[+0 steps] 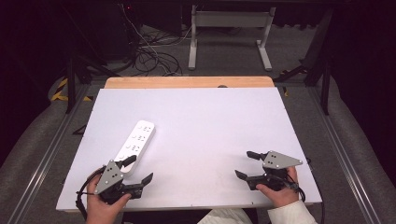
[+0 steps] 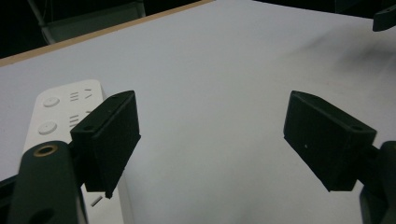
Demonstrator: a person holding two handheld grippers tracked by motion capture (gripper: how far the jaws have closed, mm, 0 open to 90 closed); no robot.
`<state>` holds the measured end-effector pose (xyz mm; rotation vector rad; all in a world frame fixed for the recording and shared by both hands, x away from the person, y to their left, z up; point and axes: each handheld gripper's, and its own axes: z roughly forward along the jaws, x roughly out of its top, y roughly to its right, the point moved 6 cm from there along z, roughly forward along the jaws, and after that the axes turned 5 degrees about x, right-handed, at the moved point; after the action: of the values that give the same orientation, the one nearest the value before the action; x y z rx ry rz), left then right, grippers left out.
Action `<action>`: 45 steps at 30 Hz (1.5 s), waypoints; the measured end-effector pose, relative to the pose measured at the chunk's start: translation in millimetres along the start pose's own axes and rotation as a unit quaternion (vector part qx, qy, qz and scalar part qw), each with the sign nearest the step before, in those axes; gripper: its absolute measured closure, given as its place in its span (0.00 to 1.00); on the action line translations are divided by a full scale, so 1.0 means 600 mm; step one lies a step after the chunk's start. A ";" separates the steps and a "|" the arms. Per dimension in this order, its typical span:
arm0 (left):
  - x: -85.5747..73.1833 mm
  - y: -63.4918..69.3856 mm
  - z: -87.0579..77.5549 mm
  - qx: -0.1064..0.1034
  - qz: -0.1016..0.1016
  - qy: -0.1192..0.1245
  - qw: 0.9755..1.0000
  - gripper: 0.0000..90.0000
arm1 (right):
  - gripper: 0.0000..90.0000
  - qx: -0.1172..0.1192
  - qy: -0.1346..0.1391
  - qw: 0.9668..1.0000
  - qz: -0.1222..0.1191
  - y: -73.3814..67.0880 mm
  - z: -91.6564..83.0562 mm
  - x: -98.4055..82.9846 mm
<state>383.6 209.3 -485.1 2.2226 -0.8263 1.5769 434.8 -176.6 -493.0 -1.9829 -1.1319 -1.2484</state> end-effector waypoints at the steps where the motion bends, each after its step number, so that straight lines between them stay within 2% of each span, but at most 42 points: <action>1: 0.001 -0.001 0.000 0.000 0.003 0.000 1.000 0.22 | 0.23 0.000 0.000 1.000 -0.001 0.000 0.000 0.000; 10: 0.006 0.003 -0.006 -0.007 0.002 -0.008 1.000 0.25 | 0.23 0.001 -0.001 1.000 -0.002 -0.001 0.000 0.000; 18: 0.010 0.002 -0.009 -0.009 -0.010 -0.002 1.000 0.20 | 0.24 0.002 0.000 1.000 -0.003 -0.002 0.001 0.000; 22: 0.012 0.003 -0.010 -0.009 -0.007 -0.004 1.000 0.21 | 0.24 0.002 0.000 1.000 -0.003 -0.001 0.001 0.000; 29: 0.022 0.000 -0.019 -0.013 0.004 -0.019 1.000 0.32 | 0.24 0.000 0.003 1.000 0.000 0.000 0.001 0.000; 32: 0.028 -0.005 -0.025 -0.008 0.012 -0.023 1.000 0.34 | 0.24 0.000 0.002 1.000 0.000 0.000 0.001 0.000; 35: 0.035 -0.009 -0.030 -0.003 0.010 -0.021 1.000 0.43 | 0.24 0.001 0.002 1.000 0.001 -0.001 0.003 -0.001; 36: 0.038 -0.012 -0.033 0.004 0.015 -0.024 1.000 0.45 | 0.24 0.001 0.001 1.000 0.000 -0.001 0.003 -0.001; 45: 0.043 -0.020 -0.038 -0.005 0.003 -0.042 0.999 0.48 | 0.24 0.003 -0.002 1.000 0.003 -0.001 0.004 -0.003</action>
<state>379.8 223.8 -451.8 2.2954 -0.8616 1.4867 435.1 -174.8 -495.5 -1.9842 -1.1306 -1.2372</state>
